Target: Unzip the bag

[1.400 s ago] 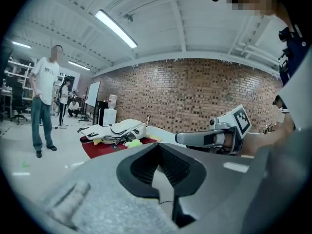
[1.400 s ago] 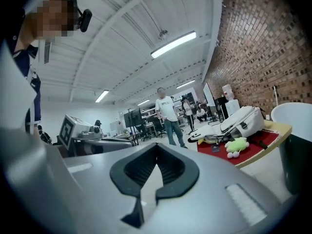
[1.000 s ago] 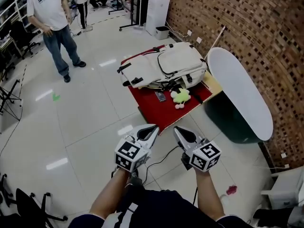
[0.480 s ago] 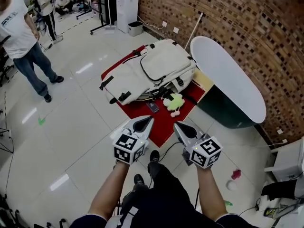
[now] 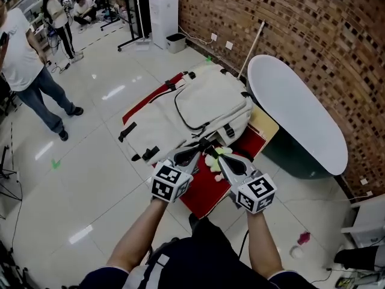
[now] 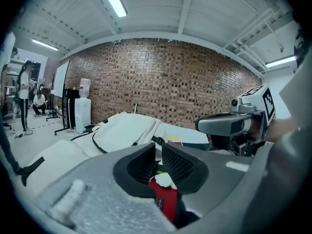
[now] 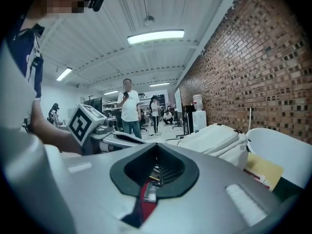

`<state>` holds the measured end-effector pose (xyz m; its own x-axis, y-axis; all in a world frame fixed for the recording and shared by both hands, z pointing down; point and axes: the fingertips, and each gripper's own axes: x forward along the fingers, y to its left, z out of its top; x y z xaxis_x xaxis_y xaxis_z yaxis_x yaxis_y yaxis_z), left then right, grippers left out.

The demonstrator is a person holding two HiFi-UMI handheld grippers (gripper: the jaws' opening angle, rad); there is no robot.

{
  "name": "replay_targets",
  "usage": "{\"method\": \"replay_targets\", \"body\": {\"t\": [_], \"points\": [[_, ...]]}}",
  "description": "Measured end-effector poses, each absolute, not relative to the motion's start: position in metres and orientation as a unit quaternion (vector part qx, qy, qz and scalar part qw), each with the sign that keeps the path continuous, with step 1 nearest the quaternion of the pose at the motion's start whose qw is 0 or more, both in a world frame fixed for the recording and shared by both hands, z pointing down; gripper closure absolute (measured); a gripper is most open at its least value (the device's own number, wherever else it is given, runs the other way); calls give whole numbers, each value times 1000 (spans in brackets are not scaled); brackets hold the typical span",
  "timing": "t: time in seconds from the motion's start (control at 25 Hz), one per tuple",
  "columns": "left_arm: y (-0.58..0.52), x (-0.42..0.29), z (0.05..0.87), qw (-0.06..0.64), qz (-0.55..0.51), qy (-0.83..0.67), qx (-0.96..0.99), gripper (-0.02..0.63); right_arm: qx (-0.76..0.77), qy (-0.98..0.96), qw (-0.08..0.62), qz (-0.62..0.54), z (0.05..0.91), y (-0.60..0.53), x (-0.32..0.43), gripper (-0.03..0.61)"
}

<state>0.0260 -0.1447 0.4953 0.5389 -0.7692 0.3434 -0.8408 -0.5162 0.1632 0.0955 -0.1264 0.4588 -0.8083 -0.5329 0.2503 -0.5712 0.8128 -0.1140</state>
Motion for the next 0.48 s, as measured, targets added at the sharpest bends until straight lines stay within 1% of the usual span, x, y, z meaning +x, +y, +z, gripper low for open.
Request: {"method": "replay_targets", "body": {"t": [0.16, 0.28, 0.4, 0.48], "points": [[-188, 27, 523, 180, 160, -478, 845, 549, 277, -947, 143, 74, 476, -172, 94, 572], [-214, 28, 541, 202, 183, -488, 829, 520, 260, -949, 167, 58, 485, -201, 91, 572], [-237, 28, 558, 207, 205, -498, 817, 495, 244, -949, 193, 39, 497, -226, 86, 571], [-251, 29, 565, 207, 218, -498, 813, 491, 232, -948, 218, 23, 506, -240, 82, 569]]}}
